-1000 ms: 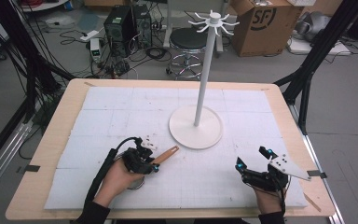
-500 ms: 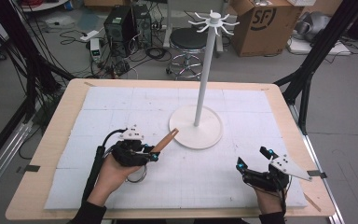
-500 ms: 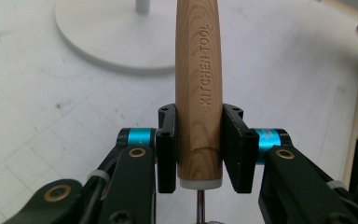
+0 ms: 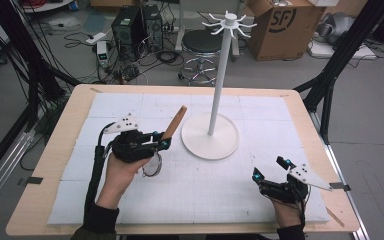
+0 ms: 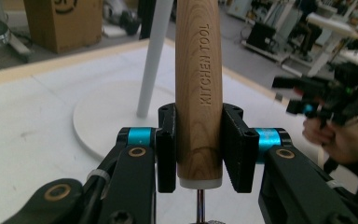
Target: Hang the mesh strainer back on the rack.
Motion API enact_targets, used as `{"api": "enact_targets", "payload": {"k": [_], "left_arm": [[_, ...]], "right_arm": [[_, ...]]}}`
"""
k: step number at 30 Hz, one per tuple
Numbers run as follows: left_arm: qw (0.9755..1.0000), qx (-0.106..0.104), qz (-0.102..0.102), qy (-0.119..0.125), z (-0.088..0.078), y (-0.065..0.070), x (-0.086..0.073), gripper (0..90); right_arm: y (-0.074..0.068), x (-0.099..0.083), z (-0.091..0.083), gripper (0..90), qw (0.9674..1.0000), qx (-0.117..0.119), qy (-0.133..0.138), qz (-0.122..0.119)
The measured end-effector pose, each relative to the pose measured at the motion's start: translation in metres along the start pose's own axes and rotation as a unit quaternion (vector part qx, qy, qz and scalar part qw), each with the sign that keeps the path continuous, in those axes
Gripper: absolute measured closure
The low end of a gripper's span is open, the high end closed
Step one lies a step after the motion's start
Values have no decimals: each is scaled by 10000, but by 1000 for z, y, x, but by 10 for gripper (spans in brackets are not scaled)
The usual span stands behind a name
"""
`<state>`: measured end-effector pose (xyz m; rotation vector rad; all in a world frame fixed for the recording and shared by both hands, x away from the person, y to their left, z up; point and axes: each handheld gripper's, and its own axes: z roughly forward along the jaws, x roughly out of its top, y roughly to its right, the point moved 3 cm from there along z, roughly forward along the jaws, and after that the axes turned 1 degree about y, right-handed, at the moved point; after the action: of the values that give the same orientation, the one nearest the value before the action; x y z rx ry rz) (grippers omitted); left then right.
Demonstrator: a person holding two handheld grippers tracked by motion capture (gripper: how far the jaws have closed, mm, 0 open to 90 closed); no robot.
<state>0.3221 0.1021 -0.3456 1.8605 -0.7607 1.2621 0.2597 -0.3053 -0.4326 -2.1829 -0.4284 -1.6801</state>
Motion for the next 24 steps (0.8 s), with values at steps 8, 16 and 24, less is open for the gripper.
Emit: {"api": "enact_targets", "payload": {"k": [8, 16, 24], "left_arm": [[9949, -137, 107, 993, 2, -3, 14, 691], [9880, -130, 478, 1463, 14, 9, 42, 690], [9815, -243, 439, 1848, 28, 10, 61, 691]], "right_arm": [[-1, 1, 1, 43, 10000, 51, 10, 25], [1, 1, 1, 43, 9999, 56, 30, 101], [-1, 3, -3, 43, 9999, 61, 106, 8]]}}
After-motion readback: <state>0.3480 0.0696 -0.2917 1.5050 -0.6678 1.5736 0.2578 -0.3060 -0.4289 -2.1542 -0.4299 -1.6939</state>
